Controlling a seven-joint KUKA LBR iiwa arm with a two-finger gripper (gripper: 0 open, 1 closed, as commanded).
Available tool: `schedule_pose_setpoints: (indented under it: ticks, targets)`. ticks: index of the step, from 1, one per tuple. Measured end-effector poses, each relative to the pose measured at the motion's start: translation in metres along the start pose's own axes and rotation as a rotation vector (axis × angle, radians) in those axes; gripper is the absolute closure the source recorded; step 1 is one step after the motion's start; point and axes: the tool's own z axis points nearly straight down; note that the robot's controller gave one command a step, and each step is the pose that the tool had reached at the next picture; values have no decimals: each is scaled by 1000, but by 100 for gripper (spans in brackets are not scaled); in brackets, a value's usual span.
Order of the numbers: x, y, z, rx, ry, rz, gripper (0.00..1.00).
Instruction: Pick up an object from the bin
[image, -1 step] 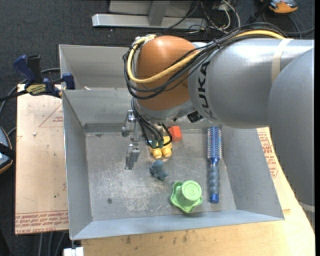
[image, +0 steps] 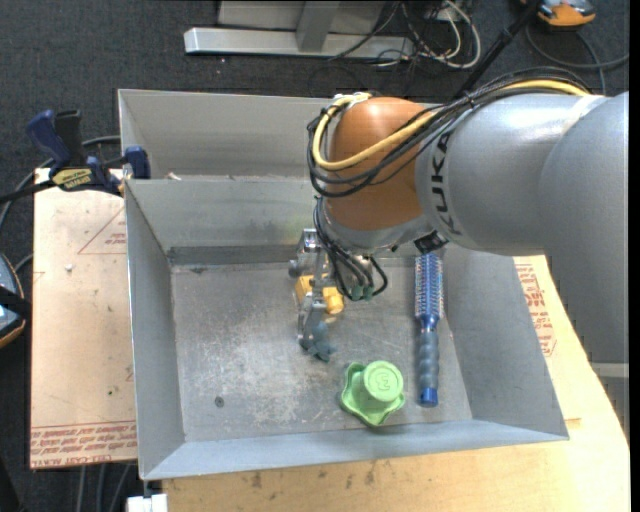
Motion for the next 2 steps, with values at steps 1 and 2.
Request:
schedule_pose_setpoints:
  ticks: [1, 2]
  targets:
    - [-37, -63, 75, -11, -12, -128, 0]
    - [-38, -61, 71, -9, -13, -132, 100]
